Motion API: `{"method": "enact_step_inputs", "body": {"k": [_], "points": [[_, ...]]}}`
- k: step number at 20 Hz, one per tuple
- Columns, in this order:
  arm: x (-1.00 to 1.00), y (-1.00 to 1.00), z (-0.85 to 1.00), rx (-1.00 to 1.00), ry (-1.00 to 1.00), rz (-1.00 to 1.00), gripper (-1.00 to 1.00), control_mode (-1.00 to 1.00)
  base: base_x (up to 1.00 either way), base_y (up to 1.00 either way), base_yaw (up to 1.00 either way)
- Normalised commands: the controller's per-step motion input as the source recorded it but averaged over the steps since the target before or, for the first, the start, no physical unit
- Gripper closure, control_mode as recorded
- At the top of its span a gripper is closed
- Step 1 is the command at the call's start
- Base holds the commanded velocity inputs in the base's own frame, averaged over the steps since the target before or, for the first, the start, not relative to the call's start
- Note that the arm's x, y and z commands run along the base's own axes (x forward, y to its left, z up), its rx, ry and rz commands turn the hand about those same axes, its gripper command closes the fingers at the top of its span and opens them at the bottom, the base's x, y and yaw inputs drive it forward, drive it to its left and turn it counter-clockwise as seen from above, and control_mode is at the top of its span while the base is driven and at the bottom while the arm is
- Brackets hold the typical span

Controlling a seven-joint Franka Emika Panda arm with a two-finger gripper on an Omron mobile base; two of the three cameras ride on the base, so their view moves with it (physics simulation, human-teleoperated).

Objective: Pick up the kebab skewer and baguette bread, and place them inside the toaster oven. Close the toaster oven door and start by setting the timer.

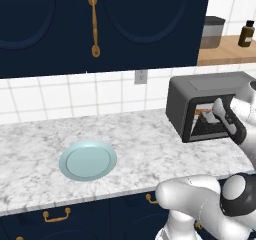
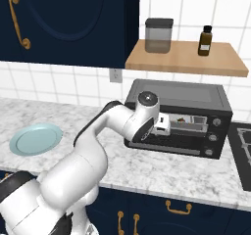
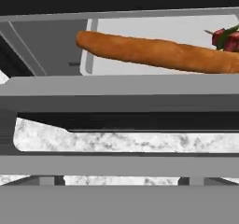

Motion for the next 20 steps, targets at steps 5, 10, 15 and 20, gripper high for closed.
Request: {"method": "enact_step_inputs", "body": {"k": [5,10,15,20], "points": [[0.96,0.22,0.0,0.0,-0.09,-0.03,-1.0,-1.0,0.0,0.0,0.0],[0.49,0.03,-0.27,0.0,0.0,-0.03,-1.0,-1.0,0.0,0.0,0.0],[-0.07,0.0,-0.3,0.0,-0.02,-0.02,-1.0,-1.0,0.0,0.0,0.0],[-0.67,0.0,-0.03,0.0,-0.17,0.0,-1.0,-1.0,0.0,0.0,0.0]]}}
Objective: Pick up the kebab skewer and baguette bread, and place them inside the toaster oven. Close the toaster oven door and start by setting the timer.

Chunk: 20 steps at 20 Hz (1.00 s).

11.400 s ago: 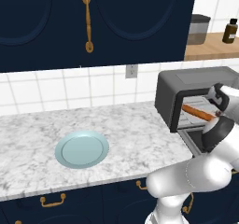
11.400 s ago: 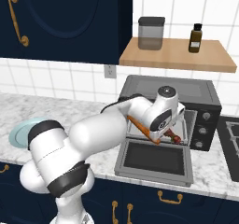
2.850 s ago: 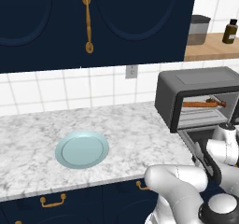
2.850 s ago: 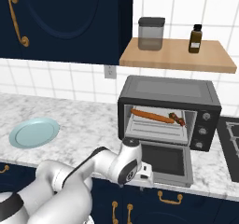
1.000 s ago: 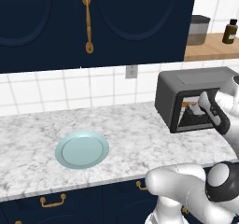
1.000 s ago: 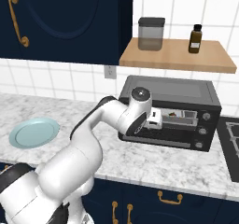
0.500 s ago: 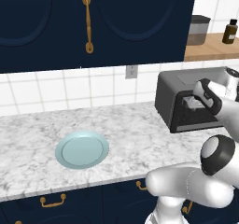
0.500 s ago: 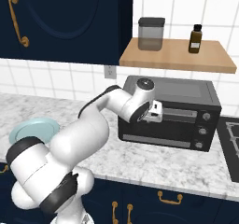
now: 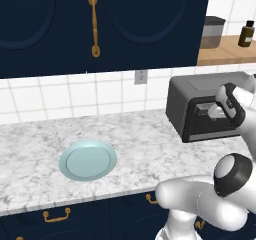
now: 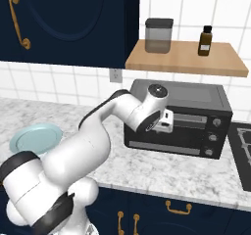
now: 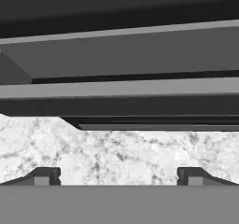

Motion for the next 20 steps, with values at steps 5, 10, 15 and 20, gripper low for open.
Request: {"method": "enact_step_inputs", "body": {"k": [5,10,15,20], "points": [[-0.76,-0.09,0.0,-0.01,-0.18,0.0,-1.0,-1.0,0.0,0.0,0.0],[-0.57,-0.24,0.2,-0.08,-0.1,0.0,-1.0,-1.0,0.0,0.0,0.0],[-0.12,-0.76,0.18,-0.07,-0.16,0.01,-1.0,-1.0,0.0,0.0,0.0],[-0.24,-0.88,0.12,-0.01,-0.37,0.06,-1.0,-1.0,0.0,0.0,0.0]]}}
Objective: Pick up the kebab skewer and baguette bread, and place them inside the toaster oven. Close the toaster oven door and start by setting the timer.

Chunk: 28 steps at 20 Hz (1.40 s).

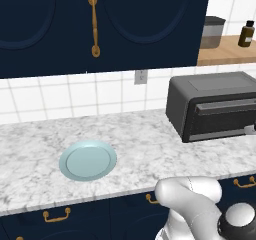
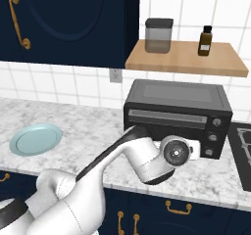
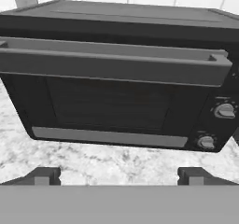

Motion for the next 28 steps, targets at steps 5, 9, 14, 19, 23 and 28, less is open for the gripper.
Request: {"method": "enact_step_inputs", "body": {"k": [5,9,14,19,23,28], "points": [[-0.17,-0.94,0.02,0.09,-0.35,0.15,-1.0,-1.0,0.0,0.0,0.0],[0.13,-0.21,-0.03,0.01,-0.02,0.07,-1.0,-1.0,0.0,0.0,0.0],[0.27,0.04,0.04,-0.14,-0.22,0.0,-1.0,-1.0,0.0,0.0,0.0],[0.12,-0.39,0.14,-0.01,-0.2,0.14,-1.0,-1.0,0.0,0.0,0.0],[0.02,-0.35,0.11,0.0,-0.05,0.08,-1.0,-1.0,0.0,0.0,0.0],[0.03,-0.5,0.0,0.0,0.0,0.12,-1.0,-1.0,0.0,0.0,0.0]]}}
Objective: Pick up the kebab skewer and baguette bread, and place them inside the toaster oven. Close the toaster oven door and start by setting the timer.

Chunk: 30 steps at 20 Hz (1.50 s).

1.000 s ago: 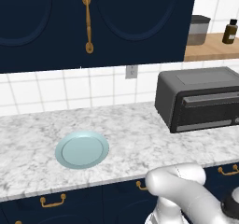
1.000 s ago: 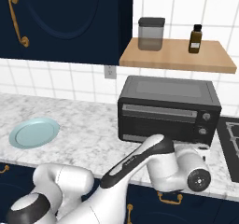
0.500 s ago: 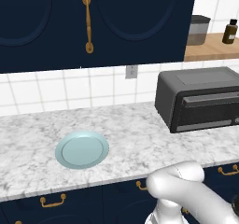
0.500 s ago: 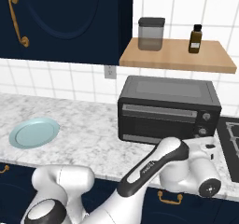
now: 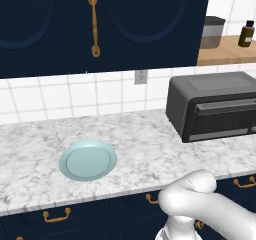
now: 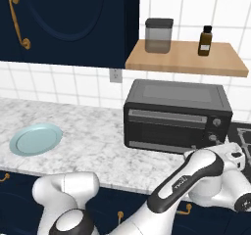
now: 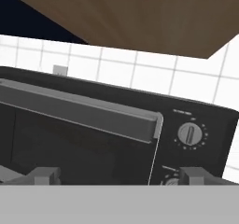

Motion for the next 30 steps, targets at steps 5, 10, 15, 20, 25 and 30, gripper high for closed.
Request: {"method": "enact_step_inputs", "body": {"k": [5,10,15,20,25,30], "points": [[0.02,-0.49,0.0,0.0,0.01,0.15,-1.0,-1.0,0.0,0.0,0.0],[0.0,-0.6,0.0,0.0,0.0,0.16,-1.0,-1.0,0.0,0.0,0.0],[0.01,-0.55,0.0,0.0,0.0,0.16,-1.0,-1.0,0.0,0.0,0.0],[0.09,-0.12,-0.01,0.0,0.0,0.03,-1.0,-1.0,0.0,0.0,0.0],[0.23,0.0,-0.01,0.0,0.0,-0.05,-1.0,-1.0,0.0,0.0,0.0],[0.35,0.0,0.0,0.0,0.0,-0.16,-1.0,-1.0,0.0,0.0,0.0]]}}
